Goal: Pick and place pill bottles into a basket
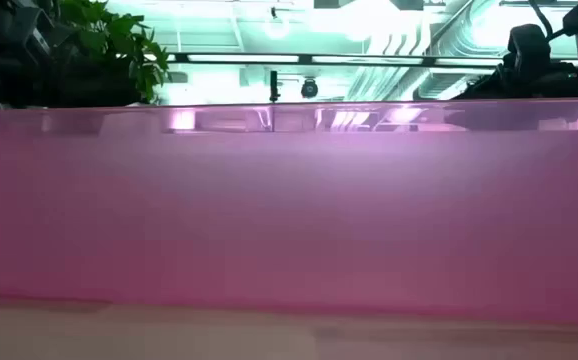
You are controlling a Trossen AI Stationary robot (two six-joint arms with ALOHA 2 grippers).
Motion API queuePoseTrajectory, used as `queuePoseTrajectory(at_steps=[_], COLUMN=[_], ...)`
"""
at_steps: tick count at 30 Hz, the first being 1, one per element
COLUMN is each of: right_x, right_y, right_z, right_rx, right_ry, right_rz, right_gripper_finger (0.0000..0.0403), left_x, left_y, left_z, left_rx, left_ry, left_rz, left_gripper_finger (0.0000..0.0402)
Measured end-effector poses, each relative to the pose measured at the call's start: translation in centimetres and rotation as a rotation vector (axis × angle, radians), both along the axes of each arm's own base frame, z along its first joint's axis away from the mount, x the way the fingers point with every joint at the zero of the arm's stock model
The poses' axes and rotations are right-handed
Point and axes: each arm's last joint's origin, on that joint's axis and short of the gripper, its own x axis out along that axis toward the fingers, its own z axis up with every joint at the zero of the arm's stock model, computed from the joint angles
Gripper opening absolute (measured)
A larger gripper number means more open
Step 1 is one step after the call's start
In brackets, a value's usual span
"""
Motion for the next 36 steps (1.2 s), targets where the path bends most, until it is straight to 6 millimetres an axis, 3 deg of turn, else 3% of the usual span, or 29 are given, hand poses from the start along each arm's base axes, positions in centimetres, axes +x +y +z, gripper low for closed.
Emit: queuePoseTrajectory(at_steps=[11,15,21,27,36], right_x=[0.0,0.1,0.6,2.2,6.1], right_y=[0.1,0.1,0.2,0.0,-0.4], right_z=[0.7,1.8,5.3,7.5,8.4], right_rx=[-0.029,-0.062,-0.155,-0.201,-0.203], right_ry=[-0.06,-0.08,-0.055,0.108,0.345], right_rz=[0.031,0.051,0.098,0.131,0.222], right_gripper_finger=[0.0113,0.0144,0.0211,0.0226,0.0225], left_x=[0.0,-0.2,-0.4,-0.5,-0.5], left_y=[0.1,0.1,0.1,0.1,0.1], left_z=[0.1,0.8,2.1,2.6,2.7], left_rx=[-0.026,-0.026,-0.047,-0.108,-0.125], left_ry=[-0.007,-0.028,-0.073,-0.13,-0.149], left_rz=[0.019,0.042,0.058,0.061,0.065], left_gripper_finger=[0.0128,0.0153,0.0214,0.0229,0.023])
